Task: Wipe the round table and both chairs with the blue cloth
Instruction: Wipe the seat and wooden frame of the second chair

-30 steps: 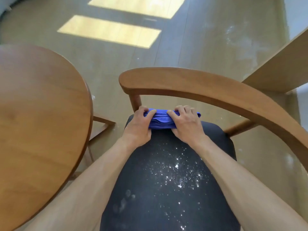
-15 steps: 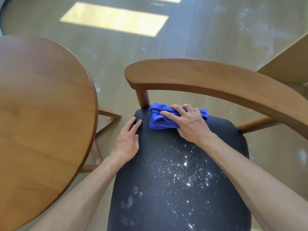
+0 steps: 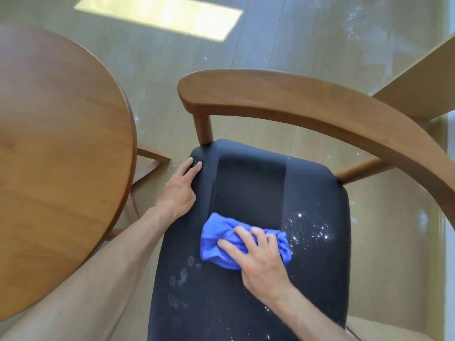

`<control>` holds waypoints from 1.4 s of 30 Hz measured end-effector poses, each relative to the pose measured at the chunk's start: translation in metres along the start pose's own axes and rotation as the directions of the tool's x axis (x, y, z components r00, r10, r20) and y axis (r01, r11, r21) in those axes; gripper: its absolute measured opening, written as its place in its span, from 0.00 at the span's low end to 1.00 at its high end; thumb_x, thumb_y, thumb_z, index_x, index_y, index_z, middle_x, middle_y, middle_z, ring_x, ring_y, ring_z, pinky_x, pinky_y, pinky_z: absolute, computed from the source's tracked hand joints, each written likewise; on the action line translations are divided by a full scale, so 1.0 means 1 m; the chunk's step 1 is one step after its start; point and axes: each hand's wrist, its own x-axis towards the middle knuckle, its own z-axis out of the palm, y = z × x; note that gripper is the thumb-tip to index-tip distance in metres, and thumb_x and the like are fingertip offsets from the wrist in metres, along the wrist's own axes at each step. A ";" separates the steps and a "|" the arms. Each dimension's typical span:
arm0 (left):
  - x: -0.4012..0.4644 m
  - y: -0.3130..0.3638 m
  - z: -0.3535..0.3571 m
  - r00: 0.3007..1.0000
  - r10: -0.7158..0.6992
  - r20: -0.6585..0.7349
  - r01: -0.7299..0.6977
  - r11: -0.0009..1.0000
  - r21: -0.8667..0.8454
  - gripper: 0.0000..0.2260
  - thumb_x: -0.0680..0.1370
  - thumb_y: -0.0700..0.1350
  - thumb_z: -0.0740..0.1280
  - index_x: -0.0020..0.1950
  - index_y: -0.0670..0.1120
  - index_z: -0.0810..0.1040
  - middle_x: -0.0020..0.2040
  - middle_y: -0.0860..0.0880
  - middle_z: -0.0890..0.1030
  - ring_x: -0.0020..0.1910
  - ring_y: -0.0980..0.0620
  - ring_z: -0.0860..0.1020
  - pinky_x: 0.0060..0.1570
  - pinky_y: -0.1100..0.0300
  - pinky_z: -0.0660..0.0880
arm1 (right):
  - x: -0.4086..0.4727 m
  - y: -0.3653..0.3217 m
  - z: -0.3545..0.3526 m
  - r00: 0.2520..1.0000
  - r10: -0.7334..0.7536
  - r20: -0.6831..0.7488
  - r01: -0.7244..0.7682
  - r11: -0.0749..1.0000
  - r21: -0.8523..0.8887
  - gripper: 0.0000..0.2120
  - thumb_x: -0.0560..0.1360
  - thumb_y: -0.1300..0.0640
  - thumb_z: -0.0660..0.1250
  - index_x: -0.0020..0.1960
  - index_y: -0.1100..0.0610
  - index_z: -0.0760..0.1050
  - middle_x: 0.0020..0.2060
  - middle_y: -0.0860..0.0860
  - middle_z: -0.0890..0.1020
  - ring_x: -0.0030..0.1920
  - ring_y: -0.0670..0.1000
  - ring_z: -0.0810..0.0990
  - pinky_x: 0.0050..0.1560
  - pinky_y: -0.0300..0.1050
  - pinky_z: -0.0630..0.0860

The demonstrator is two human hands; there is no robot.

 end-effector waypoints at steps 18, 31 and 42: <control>-0.031 -0.003 -0.005 0.995 -0.045 0.086 0.042 0.998 0.036 0.29 0.79 0.34 0.54 0.77 0.55 0.56 0.78 0.57 0.50 0.76 0.52 0.54 0.71 0.53 0.60 | 0.008 0.022 -0.022 0.923 -0.365 0.121 0.374 0.925 -0.066 0.28 0.71 0.68 0.42 0.52 0.48 0.75 0.50 0.54 0.79 0.41 0.58 0.75 0.37 0.50 0.71; -0.017 -0.025 -0.010 0.979 -0.183 0.088 0.203 0.883 -0.423 0.27 0.78 0.31 0.50 0.66 0.55 0.75 0.71 0.61 0.68 0.70 0.58 0.65 0.63 0.69 0.59 | 0.178 0.050 -0.010 0.934 0.352 -0.059 -0.356 0.930 -0.089 0.31 0.64 0.71 0.65 0.65 0.52 0.75 0.57 0.57 0.77 0.44 0.64 0.74 0.37 0.51 0.65; -0.013 -0.014 -0.021 0.955 -0.228 0.190 0.295 0.653 -0.698 0.18 0.81 0.42 0.53 0.69 0.48 0.72 0.65 0.53 0.74 0.63 0.57 0.70 0.69 0.55 0.64 | 0.084 -0.046 0.009 0.995 0.085 -0.051 -0.083 0.996 0.027 0.25 0.63 0.64 0.59 0.58 0.50 0.77 0.56 0.55 0.78 0.41 0.59 0.73 0.34 0.49 0.68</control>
